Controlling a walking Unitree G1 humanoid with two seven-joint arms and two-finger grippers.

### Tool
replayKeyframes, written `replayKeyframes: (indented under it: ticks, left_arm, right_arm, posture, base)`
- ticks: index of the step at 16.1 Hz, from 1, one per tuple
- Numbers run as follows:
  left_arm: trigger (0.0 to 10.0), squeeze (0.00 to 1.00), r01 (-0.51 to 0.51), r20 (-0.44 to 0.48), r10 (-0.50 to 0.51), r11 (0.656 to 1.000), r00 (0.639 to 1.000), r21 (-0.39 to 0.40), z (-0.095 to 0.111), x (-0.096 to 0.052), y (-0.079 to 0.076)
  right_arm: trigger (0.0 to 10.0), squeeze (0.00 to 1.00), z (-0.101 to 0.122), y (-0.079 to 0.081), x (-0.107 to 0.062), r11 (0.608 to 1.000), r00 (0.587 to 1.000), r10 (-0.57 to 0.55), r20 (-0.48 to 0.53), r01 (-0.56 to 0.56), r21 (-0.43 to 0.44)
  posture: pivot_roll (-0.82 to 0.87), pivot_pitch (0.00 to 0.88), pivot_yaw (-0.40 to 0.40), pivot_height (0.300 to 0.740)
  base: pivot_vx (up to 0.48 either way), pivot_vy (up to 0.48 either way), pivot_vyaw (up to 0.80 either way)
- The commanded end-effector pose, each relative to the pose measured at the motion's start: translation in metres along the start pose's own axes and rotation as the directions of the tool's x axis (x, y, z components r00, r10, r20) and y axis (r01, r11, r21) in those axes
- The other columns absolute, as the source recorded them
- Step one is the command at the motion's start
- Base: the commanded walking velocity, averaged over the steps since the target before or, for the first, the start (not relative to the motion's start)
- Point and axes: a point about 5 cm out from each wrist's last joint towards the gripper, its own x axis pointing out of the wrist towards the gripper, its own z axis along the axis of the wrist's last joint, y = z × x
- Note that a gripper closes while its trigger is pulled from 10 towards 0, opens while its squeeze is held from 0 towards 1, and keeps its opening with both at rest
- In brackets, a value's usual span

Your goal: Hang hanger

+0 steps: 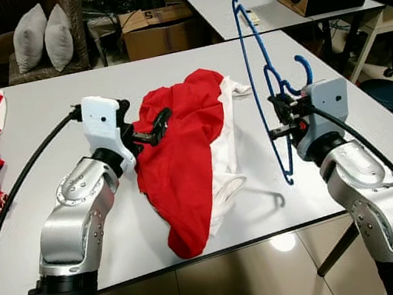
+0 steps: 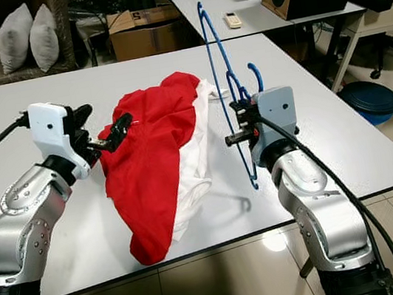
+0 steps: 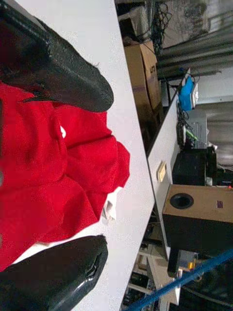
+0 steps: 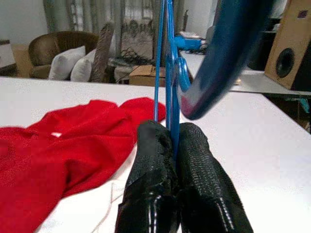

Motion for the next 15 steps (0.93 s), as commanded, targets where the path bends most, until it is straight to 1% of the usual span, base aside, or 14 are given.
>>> replayKeyframes:
  ticks: [1,6,10,12,15]
  left_arm:
    - [10.0,0.00,-0.014,0.000,0.014,1.000,1.000,0.005,-0.0001,-0.0002,-0.0006]
    - [10.0,0.00,-0.033,-0.016,0.033,0.999,0.999,0.006,-0.0027,-0.0037,0.0008]
    - [10.0,0.00,-0.035,-0.021,0.035,0.999,0.999,0.010,-0.0041,-0.0034,0.0008]
    - [10.0,0.00,-0.025,-0.026,0.026,1.000,0.999,0.016,-0.0053,-0.0032,-0.0018]
    - [10.0,0.00,-0.020,-0.031,0.021,1.000,0.999,0.019,-0.0058,-0.0032,-0.0018]
  right_arm:
    - [10.0,0.00,-0.0009,-0.0038,0.0006,0.999,0.999,-0.033,0.005,0.033,0.002]
    - [10.0,0.00,-0.0035,-0.0005,0.0009,0.999,1.000,-0.015,0.011,0.015,0.036]
    - [10.0,0.00,-0.0051,0.0014,0.0005,0.999,1.000,-0.010,0.013,0.009,0.035]
    - [10.0,0.00,-0.0081,0.0009,-0.0011,0.999,1.000,-0.012,0.006,0.011,0.032]
    - [10.0,0.00,-0.0104,0.0013,-0.0011,1.000,1.000,-0.010,0.004,0.010,0.013]
  posture:
    - [-0.08,0.000,-0.011,0.740]
    - [-0.07,0.000,-0.016,0.740]
    - [-0.07,0.000,-0.008,0.740]
    - [-0.07,0.000,-0.002,0.740]
    - [-0.07,0.000,0.003,0.740]
  base:
    - [0.000,0.311,0.00]
    - [0.000,0.340,0.00]
    - [0.000,0.354,0.00]
    - [0.000,0.356,0.00]
    - [0.000,0.356,0.00]
